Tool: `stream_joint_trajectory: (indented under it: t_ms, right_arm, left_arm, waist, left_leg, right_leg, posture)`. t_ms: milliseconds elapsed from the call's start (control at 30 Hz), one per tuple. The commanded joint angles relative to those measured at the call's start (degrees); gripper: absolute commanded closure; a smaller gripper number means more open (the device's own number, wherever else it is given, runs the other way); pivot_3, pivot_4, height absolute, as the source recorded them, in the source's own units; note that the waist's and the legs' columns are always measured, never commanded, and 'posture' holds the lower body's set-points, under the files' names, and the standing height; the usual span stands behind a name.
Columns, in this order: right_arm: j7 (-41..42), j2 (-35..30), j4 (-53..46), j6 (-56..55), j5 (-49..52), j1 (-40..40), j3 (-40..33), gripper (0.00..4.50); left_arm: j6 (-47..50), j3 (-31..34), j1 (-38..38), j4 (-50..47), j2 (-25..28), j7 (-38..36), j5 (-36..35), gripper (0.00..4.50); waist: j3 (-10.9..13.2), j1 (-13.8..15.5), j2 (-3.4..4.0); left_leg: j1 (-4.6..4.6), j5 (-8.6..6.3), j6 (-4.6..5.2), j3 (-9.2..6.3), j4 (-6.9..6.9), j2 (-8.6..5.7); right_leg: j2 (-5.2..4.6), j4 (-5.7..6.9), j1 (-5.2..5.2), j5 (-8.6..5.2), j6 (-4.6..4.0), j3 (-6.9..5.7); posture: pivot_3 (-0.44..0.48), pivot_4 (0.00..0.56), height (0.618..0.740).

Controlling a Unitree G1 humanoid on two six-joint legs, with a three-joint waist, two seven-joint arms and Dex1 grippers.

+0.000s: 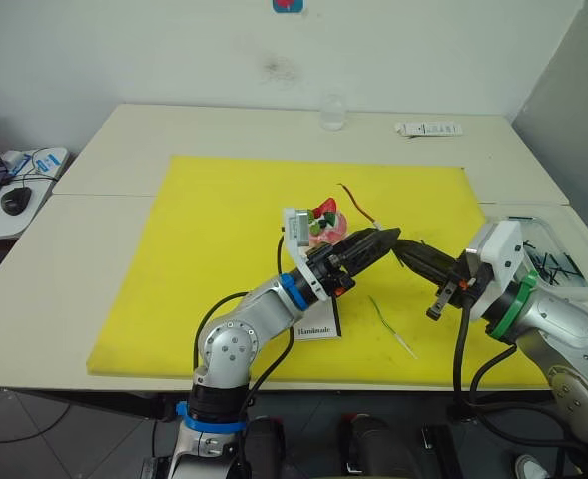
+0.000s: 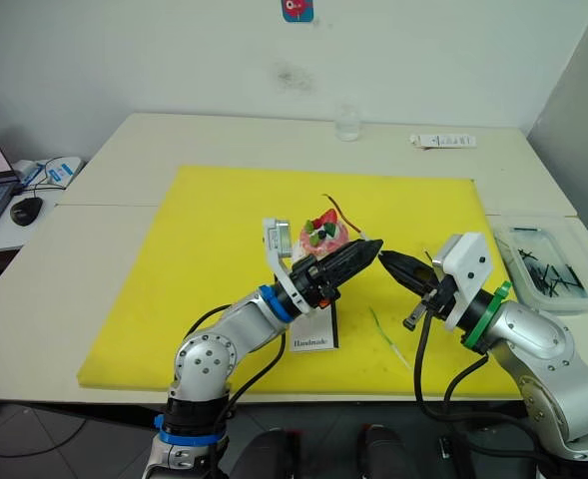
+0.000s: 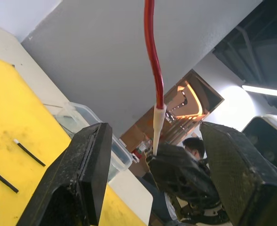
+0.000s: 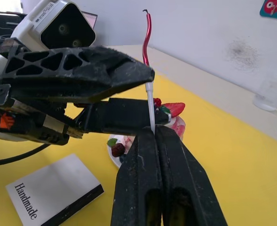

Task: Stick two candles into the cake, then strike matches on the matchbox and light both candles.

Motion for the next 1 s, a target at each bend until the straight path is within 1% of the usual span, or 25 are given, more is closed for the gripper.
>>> stream_joint_trajectory:
  t_ms: [33, 200, 300, 467, 533, 567, 633, 967, 1000]
  right_arm:
    - [-0.93, 0.02, -2.85, 0.77, 1.29, -1.52, -0.31, 4.50]
    - [-1.37, 0.12, -3.25, 1.86, 1.68, -2.08, -0.44, 4.50]
    - [-1.45, 0.11, -3.32, 2.29, 1.91, -2.34, -0.40, 4.50]
    - [-1.45, -0.10, -3.47, 2.80, 2.12, -2.29, -0.51, 4.50]
    - [-1.49, -0.18, -3.47, 2.91, 2.21, -2.29, -0.51, 4.50]
    - [-1.52, -0.18, -3.49, 2.93, 2.20, -2.25, -0.44, 4.50]
    - [-1.44, -0.19, -3.47, 2.85, 2.12, -2.03, -0.38, 4.50]
    - [-0.79, -0.23, -2.90, 1.78, 1.97, -0.72, -0.25, 4.50]
    - [-0.52, -0.26, -2.80, 1.72, 2.23, -0.39, -0.44, 4.31]
  left_arm:
    - [-0.92, 0.19, -0.65, -0.92, -1.21, -0.24, -1.10, 1.19]
    - [-0.82, 0.07, -0.40, -1.09, -1.09, -0.53, -1.38, 1.19]
    - [-1.07, 0.05, -0.35, -1.13, -1.31, -0.69, -1.57, 1.67]
    - [-1.40, 0.18, -0.31, -1.24, -1.62, -0.82, -1.73, 2.89]
    - [-1.45, 0.25, -0.35, -1.21, -1.65, -0.88, -1.71, 3.59]
    - [-1.54, 0.43, -0.39, -1.10, -1.71, -0.82, -1.78, 3.83]
    - [-1.68, 0.72, -0.47, -0.91, -1.88, -0.63, -1.94, 4.45]
    - [-1.35, 1.16, -0.69, -0.38, -1.88, -0.51, -1.91, 4.45]
    - [-1.37, 1.44, -0.97, -0.27, -1.68, -0.48, -1.89, 4.49]
  waist:
    - [0.00, 0.00, 0.00]
    - [0.00, -0.01, -0.01]
    - [0.01, -0.01, -0.01]
    - [0.01, -0.01, -0.01]
    - [0.01, -0.02, -0.01]
    - [0.01, -0.02, -0.01]
    - [0.01, -0.03, -0.01]
    - [0.01, -0.03, -0.02]
    - [0.01, -0.03, -0.02]
  left_leg:
    - [-0.01, 0.00, 0.00, -0.01, 0.00, 0.01]
    - [-0.01, 0.00, 0.00, 0.00, 0.00, 0.00]
    - [-0.01, 0.00, 0.00, -0.01, 0.00, 0.00]
    - [-0.01, 0.00, 0.00, -0.01, -0.01, 0.00]
    - [-0.01, 0.00, 0.00, -0.01, -0.01, 0.00]
    - [-0.01, 0.00, 0.00, -0.01, -0.01, 0.00]
    - [-0.01, 0.00, 0.00, -0.01, -0.01, 0.01]
    - [-0.03, 0.00, 0.00, -0.04, -0.02, 0.01]
    - [-0.03, 0.00, 0.00, -0.04, -0.02, 0.01]
  right_leg:
    - [0.00, 0.00, 0.00, 0.00, 0.00, 0.00]
    - [0.00, 0.00, 0.00, 0.00, 0.00, -0.01]
    - [0.00, -0.01, 0.00, 0.00, 0.00, -0.01]
    - [0.00, -0.02, 0.00, 0.00, 0.00, -0.01]
    - [0.00, -0.02, 0.00, 0.00, 0.00, -0.01]
    - [0.00, -0.02, 0.00, 0.00, 0.00, -0.01]
    - [0.00, -0.02, -0.01, 0.00, -0.01, -0.02]
    - [-0.01, -0.05, -0.01, -0.01, -0.01, -0.03]
    - [-0.01, -0.05, -0.01, -0.01, -0.01, -0.03]
  posture:
    - [0.000, 0.150, 0.740]
    - [0.000, 0.150, 0.740]
    - [0.000, 0.150, 0.740]
    - [0.000, 0.150, 0.740]
    - [0.000, 0.150, 0.740]
    - [0.000, 0.150, 0.740]
    - [0.000, 0.150, 0.740]
    - [0.000, 0.150, 0.740]
    - [0.000, 0.150, 0.740]
